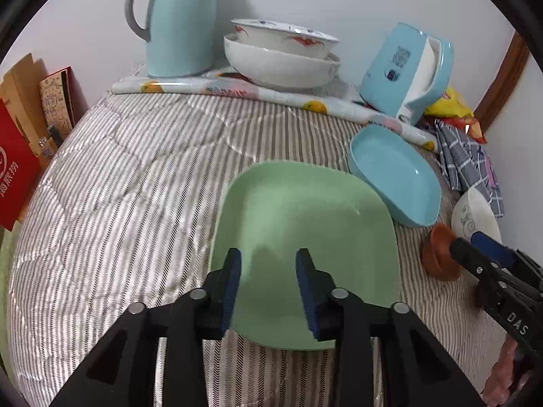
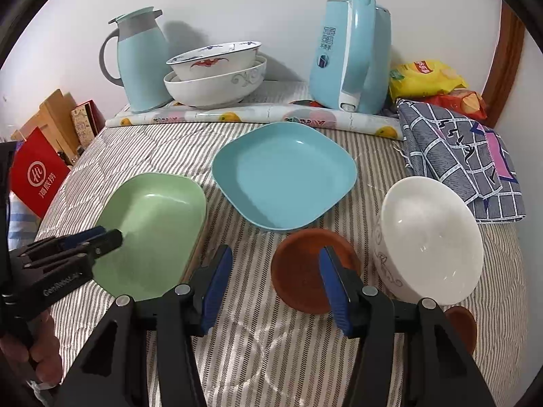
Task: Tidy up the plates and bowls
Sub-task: 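Move the left tool to the blue square plate and grasp its rim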
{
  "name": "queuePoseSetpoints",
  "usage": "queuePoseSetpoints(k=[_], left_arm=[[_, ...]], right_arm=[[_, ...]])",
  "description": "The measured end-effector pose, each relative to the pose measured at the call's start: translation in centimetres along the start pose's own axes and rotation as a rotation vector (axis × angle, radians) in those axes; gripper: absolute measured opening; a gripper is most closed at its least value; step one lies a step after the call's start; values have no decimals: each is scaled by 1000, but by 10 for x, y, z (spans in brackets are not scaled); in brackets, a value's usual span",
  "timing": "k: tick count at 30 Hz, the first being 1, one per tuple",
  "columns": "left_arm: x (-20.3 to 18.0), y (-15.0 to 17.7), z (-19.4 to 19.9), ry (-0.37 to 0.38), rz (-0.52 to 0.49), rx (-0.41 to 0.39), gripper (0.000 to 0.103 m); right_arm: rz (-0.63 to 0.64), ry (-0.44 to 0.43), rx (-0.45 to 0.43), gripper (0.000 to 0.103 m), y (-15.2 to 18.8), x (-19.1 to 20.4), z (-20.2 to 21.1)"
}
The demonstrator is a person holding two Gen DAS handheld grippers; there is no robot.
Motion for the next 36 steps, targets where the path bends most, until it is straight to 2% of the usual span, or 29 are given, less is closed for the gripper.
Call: queuePoseSetpoints(k=[3,11,20,23,26,36], left_arm=[[1,-7,4,1,5,-16,43],[-11,-27,3,-6,-22,-23,43],[-35,-66,2,-73,-86,-62,43],[-43,-77,-5,-89,-99,-51,43],[-49,-86,-13,-89,-101,-25,43],[-65,-107,-38,-104,-127,17,43]], right_arm=[[-5,-1,-7,53,-5,-2,-1],[-26,24,-32,53,-25,-16,2],[-79,57,-53,53,-58,-49,2],[-85,59,-44,59,-68,-57,-4],[-86,27,-13,59,-76,-62,-13],[-39,34,-16,59,-99,-66,-37]])
Point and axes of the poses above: each gripper's, at about its wrist camera, not at the fingertips, and z roughly against the way its jaws point, x to its left, y to its underside, the point moved 8 cm from there along -z, roughly the way its jaws point, and after that the axes turned 13 degrees about -z, right-handed, at the moved point
